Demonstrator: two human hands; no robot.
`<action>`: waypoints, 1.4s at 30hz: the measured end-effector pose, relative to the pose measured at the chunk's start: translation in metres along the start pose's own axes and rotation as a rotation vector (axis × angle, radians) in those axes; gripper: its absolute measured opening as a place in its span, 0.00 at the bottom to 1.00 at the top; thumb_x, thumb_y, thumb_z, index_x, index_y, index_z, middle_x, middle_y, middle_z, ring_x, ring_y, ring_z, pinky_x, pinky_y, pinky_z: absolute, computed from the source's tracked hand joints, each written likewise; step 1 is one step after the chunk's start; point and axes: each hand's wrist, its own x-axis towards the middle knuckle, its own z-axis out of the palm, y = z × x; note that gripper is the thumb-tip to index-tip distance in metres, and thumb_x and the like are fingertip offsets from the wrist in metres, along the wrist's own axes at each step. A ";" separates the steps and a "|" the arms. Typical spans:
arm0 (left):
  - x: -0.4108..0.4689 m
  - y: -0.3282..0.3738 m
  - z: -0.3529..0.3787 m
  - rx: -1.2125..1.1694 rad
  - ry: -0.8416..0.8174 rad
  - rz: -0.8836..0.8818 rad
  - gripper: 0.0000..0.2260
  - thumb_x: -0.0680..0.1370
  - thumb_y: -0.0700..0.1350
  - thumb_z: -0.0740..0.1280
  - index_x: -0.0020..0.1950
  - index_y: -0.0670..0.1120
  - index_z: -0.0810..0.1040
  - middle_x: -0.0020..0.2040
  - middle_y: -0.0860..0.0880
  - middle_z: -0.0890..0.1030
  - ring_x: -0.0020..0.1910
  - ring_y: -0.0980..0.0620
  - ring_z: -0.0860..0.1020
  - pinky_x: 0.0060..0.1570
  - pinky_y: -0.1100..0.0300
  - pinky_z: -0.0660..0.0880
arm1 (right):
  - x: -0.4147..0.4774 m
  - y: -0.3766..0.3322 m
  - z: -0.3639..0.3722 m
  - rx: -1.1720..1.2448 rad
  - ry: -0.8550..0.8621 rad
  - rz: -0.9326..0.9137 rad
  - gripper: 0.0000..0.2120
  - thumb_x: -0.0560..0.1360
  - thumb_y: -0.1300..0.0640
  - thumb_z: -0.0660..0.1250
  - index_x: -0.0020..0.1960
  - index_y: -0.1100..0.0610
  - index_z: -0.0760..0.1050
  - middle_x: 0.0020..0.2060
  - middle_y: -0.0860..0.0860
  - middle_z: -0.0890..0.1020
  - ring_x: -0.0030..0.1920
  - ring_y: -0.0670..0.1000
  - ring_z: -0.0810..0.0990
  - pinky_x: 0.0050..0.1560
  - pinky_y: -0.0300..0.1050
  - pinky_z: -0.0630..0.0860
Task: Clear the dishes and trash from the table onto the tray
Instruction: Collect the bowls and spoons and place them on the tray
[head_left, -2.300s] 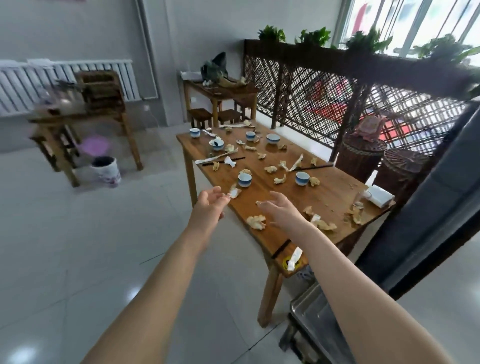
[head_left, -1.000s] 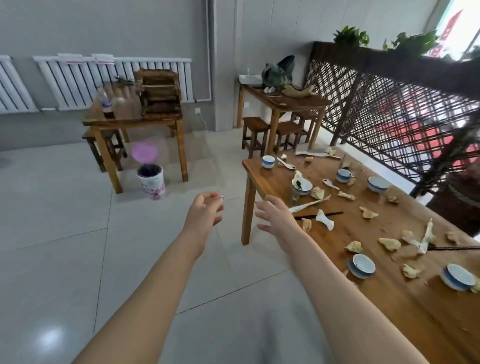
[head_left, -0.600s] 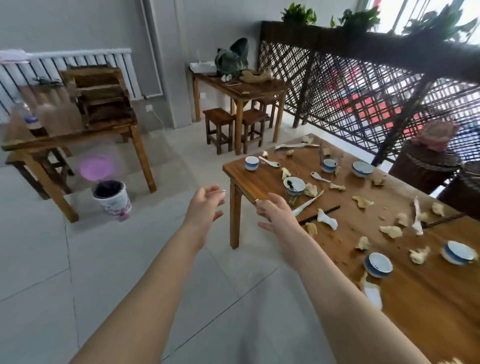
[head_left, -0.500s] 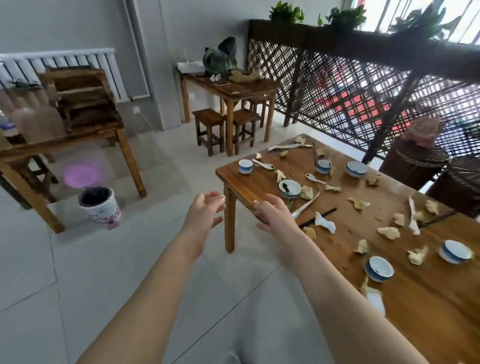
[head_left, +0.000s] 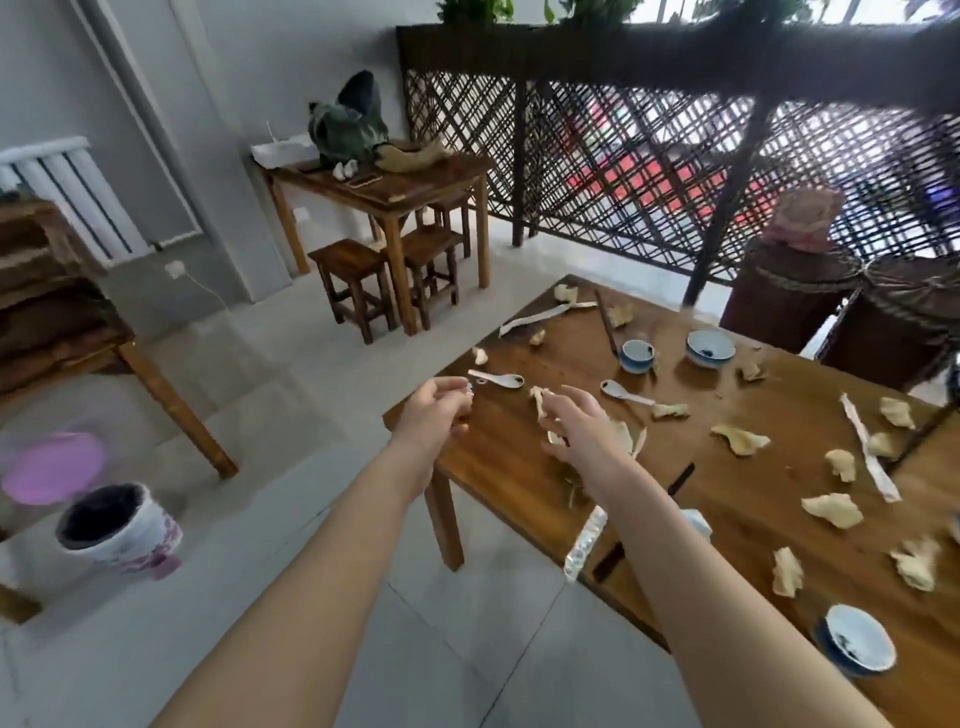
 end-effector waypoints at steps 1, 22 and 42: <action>0.014 0.006 0.004 -0.008 -0.007 -0.006 0.06 0.80 0.40 0.63 0.49 0.52 0.76 0.52 0.49 0.78 0.55 0.51 0.77 0.59 0.53 0.76 | 0.012 -0.004 -0.002 0.011 0.016 0.000 0.25 0.78 0.48 0.64 0.73 0.52 0.62 0.67 0.52 0.71 0.64 0.53 0.73 0.66 0.55 0.72; 0.245 0.042 0.048 0.064 -0.524 -0.035 0.08 0.80 0.40 0.62 0.59 0.45 0.75 0.53 0.43 0.79 0.52 0.47 0.79 0.56 0.51 0.77 | 0.173 -0.033 0.022 0.073 0.420 -0.016 0.24 0.77 0.47 0.65 0.71 0.48 0.63 0.65 0.54 0.73 0.61 0.53 0.75 0.57 0.51 0.77; 0.441 -0.009 0.042 0.754 -0.640 -0.229 0.16 0.78 0.55 0.64 0.51 0.42 0.76 0.46 0.45 0.81 0.49 0.45 0.80 0.52 0.52 0.75 | 0.268 -0.024 0.081 0.189 0.720 0.145 0.12 0.78 0.48 0.63 0.60 0.50 0.72 0.52 0.47 0.80 0.52 0.45 0.78 0.47 0.41 0.75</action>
